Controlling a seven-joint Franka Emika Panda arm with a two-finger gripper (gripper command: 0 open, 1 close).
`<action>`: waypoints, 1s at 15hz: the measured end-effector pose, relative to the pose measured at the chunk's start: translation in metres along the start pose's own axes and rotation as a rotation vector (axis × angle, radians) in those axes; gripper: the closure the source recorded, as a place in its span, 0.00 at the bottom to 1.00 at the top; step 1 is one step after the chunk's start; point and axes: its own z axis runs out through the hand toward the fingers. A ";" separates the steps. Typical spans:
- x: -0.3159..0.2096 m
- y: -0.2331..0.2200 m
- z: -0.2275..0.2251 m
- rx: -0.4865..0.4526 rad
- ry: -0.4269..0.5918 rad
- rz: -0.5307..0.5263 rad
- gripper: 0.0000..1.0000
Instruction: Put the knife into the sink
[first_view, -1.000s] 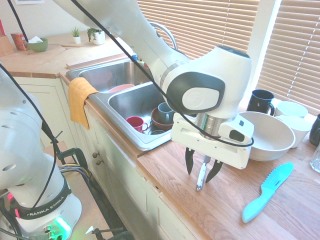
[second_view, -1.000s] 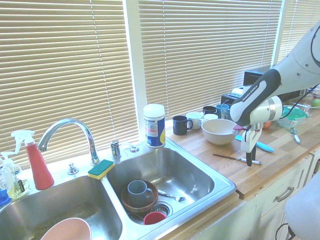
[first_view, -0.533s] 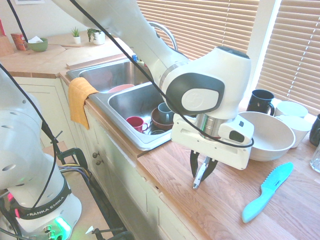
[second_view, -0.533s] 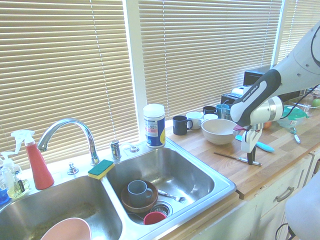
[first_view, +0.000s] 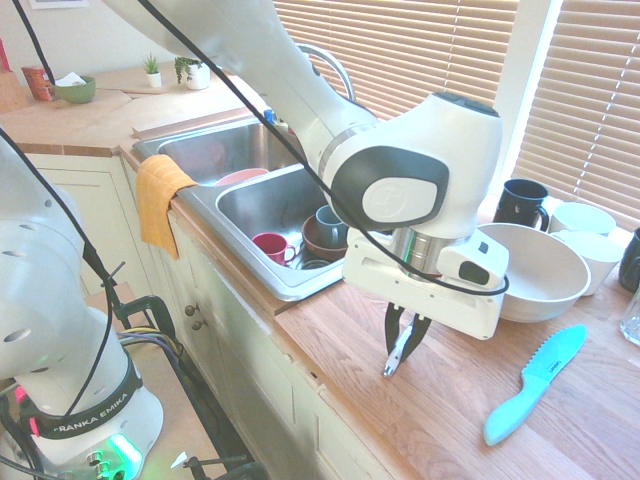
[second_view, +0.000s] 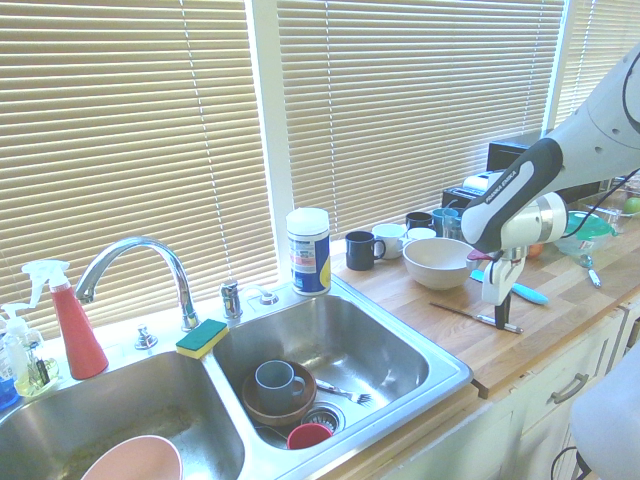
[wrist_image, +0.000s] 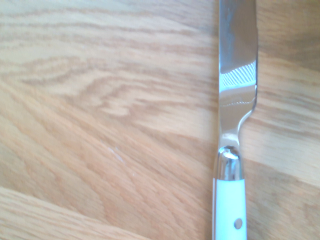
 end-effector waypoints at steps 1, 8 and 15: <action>0.000 -0.002 0.000 0.011 -0.004 0.006 1.00; -0.015 -0.058 -0.048 0.061 0.017 0.004 1.00; -0.052 -0.170 -0.081 0.039 0.080 0.206 1.00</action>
